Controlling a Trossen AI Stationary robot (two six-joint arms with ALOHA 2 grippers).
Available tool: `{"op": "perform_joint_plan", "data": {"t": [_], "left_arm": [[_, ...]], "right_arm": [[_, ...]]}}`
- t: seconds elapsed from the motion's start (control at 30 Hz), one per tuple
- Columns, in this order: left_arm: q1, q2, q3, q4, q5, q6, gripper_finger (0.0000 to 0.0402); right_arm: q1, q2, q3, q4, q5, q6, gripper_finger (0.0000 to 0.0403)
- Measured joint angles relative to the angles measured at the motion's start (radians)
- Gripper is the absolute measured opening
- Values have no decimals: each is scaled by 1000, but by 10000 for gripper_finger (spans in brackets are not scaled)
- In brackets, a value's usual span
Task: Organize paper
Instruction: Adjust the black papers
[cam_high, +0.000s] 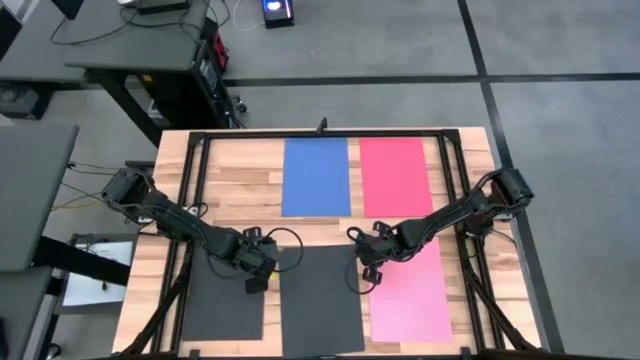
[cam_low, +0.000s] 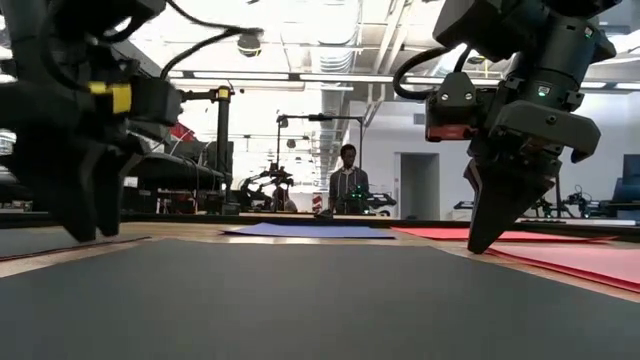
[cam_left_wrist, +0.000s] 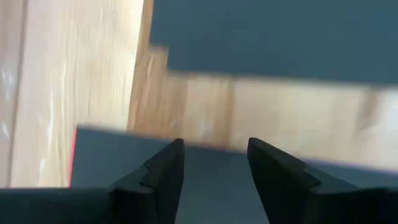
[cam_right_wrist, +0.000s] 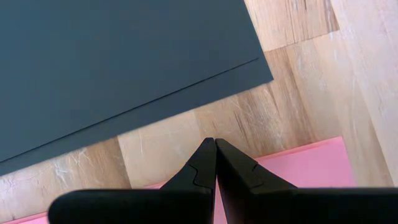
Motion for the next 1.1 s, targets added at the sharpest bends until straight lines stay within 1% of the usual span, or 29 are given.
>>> {"op": "perform_joint_plan", "data": {"t": [0.13,0.3,0.53,0.63,0.73,0.87,1.1], "left_arm": [[0,0,27,1,-9,29,162],[0,1,32,17,-16,41,162],[3,69,32,26,-20,50,162],[3,98,34,37,-21,55,162],[3,116,36,63,-26,83,162],[19,118,36,98,-21,96,162],[45,119,36,103,-6,132,162]], "right_arm": [[0,0,0,0,0,0,0],[-1,0,0,1,0,-3,0],[-15,1,-2,16,-5,-7,0],[-28,2,-2,32,-41,-8,0],[-38,13,-2,56,-47,-8,0],[-56,19,-1,65,-60,-9,0],[-68,21,0,83,-61,-30,0]]}}
